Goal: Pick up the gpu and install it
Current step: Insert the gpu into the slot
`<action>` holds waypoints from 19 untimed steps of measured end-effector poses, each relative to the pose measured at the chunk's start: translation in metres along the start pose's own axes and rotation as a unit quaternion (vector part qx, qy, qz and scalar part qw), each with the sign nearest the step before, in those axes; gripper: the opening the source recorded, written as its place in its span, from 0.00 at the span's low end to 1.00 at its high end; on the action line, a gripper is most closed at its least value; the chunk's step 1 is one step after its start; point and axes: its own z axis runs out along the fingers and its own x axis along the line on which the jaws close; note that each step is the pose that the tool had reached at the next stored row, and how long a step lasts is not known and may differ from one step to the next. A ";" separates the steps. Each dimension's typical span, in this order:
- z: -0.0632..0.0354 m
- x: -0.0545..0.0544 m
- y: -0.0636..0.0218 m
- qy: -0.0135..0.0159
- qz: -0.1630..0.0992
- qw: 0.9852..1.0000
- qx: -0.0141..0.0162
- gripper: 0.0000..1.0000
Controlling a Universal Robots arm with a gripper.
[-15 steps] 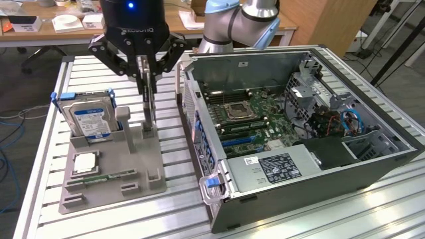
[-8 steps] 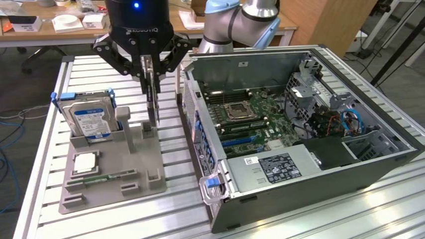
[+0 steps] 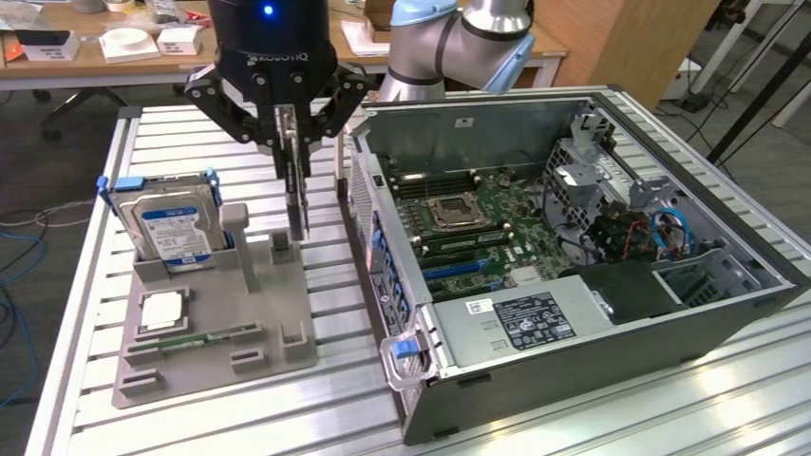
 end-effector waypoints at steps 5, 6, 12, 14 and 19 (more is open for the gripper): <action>0.0000 -0.002 0.0001 0.000 0.000 1.000 0.000 0.26; 0.0000 -0.002 0.0002 0.000 0.000 1.000 0.000 0.26; 0.0001 -0.005 0.0004 0.000 0.000 1.000 0.000 0.26; 0.0002 -0.006 0.0005 0.000 0.000 1.000 0.000 0.26; 0.0002 -0.010 0.0007 0.000 0.000 1.000 0.000 0.26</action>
